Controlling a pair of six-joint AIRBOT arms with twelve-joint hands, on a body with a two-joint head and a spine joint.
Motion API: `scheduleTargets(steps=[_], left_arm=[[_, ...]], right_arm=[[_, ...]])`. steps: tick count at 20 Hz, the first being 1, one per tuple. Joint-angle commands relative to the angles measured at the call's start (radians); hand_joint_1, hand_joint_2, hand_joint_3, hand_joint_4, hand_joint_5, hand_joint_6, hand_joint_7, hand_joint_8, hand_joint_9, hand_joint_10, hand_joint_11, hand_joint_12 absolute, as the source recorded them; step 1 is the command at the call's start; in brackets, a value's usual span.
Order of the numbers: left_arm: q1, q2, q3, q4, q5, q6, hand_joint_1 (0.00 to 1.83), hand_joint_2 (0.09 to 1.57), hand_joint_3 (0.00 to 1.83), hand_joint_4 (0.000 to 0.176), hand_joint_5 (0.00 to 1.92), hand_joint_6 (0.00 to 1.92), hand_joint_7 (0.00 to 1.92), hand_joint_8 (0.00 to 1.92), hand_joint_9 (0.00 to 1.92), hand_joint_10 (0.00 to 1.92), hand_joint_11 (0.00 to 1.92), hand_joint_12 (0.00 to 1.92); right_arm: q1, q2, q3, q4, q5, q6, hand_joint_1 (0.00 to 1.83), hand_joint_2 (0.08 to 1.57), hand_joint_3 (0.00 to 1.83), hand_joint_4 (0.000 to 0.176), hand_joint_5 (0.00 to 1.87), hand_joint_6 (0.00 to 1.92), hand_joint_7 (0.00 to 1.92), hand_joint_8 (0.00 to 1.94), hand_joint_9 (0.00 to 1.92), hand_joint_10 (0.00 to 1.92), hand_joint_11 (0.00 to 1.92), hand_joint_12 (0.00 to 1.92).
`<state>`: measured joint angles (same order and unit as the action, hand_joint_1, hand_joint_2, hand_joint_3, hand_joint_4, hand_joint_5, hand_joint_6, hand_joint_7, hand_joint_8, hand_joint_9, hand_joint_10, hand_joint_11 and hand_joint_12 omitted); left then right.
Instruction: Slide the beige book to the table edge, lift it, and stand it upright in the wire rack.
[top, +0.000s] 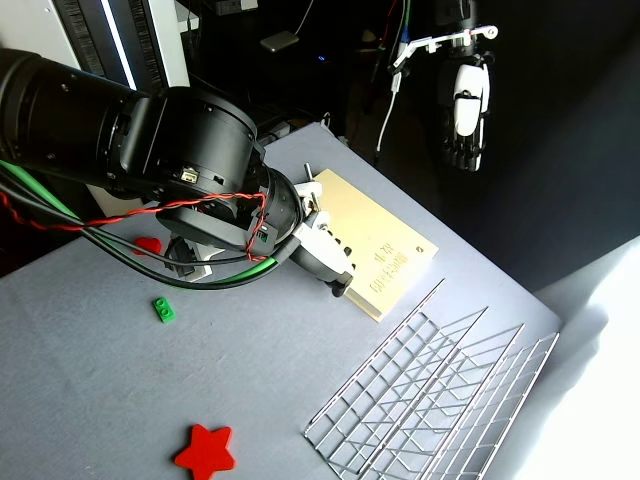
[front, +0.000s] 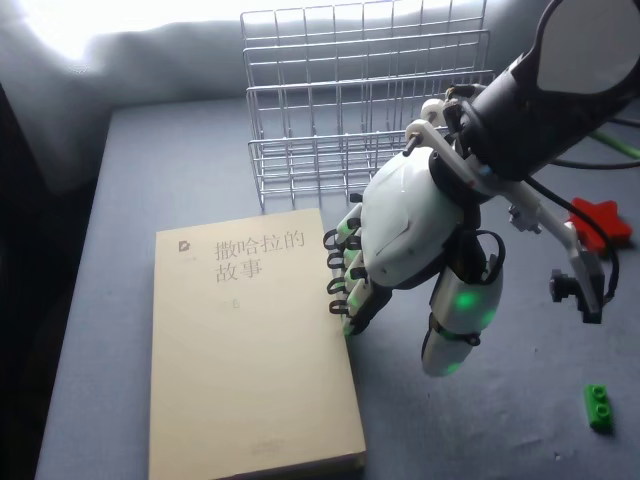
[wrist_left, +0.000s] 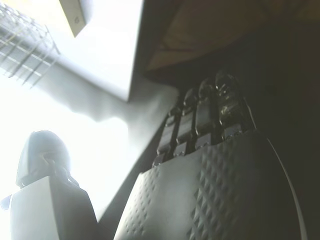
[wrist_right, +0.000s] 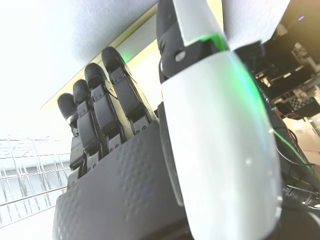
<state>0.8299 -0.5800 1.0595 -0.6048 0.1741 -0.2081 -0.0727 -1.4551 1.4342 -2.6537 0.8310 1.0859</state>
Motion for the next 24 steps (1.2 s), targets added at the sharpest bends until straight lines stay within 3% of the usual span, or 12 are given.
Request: scheduleTargets(steps=[1,3,7,9,16,18,21,24], left_arm=[[-0.011,-0.001,0.017,-0.011,-0.006,0.017,0.52,0.91,0.00,0.000,0.00,0.00,0.00,0.00,0.00,0.00,0.00,0.00],[-0.020,-0.023,0.044,-0.021,0.029,0.056,0.48,0.92,0.01,0.000,0.00,0.00,0.00,0.00,0.00,0.00,0.00,0.00],[-0.029,-0.063,0.095,-0.020,0.142,0.144,0.50,0.90,0.00,0.000,0.00,0.00,0.00,0.00,0.00,0.00,0.00,0.00],[-0.033,-0.078,0.113,-0.019,0.149,0.144,0.51,0.90,0.00,0.000,0.00,0.00,0.00,0.00,0.00,0.00,0.00,0.00],[-0.038,-0.114,0.153,-0.020,0.117,-0.328,0.51,0.92,0.00,0.000,0.00,0.00,0.00,0.00,0.00,0.00,0.01,0.00],[-0.038,-0.116,0.153,-0.019,0.109,-0.399,0.52,0.92,0.00,0.000,0.00,0.00,0.00,0.00,0.00,0.00,0.03,0.01],[-0.038,-0.118,0.145,-0.018,0.077,-0.573,0.52,0.92,0.00,0.000,0.00,0.00,0.00,0.00,0.00,0.00,0.03,0.01],[-0.034,-0.122,0.143,0.012,0.053,-0.568,0.51,0.93,0.00,0.000,0.00,0.00,0.00,0.00,0.00,0.00,0.02,0.02]], right_arm=[[0.010,-0.004,-0.001,0.036,-0.034,0.011,0.14,1.17,0.01,0.000,0.22,0.00,0.21,0.00,0.18,0.00,0.00,0.67],[0.005,-0.014,-0.001,0.043,-0.033,0.011,0.12,1.18,0.01,0.000,0.20,0.00,0.18,0.00,0.15,0.00,0.00,0.57],[0.005,-0.037,-0.001,0.044,-0.032,0.012,0.18,1.16,0.00,0.000,0.28,0.01,0.27,0.01,0.24,0.02,0.00,0.73],[0.003,-0.045,-0.003,0.050,-0.038,0.018,0.14,1.17,0.00,0.000,0.23,0.00,0.24,0.00,0.21,0.00,0.00,0.60],[-0.001,-0.069,-0.021,0.052,-0.036,0.041,0.17,1.16,0.00,0.000,0.26,0.00,0.25,0.00,0.22,0.00,0.00,0.64],[0.000,-0.072,-0.023,0.052,-0.023,0.041,0.16,1.16,0.00,0.000,0.26,0.00,0.25,0.00,0.22,0.00,0.00,0.62],[0.000,-0.090,-0.023,0.052,-0.045,0.040,0.19,1.15,0.00,0.000,0.29,0.01,0.28,0.00,0.24,0.01,0.00,0.70],[0.007,-0.104,-0.023,0.052,-0.052,0.049,0.21,1.16,0.00,0.000,0.27,0.00,0.26,0.00,0.22,0.00,0.00,0.65]])
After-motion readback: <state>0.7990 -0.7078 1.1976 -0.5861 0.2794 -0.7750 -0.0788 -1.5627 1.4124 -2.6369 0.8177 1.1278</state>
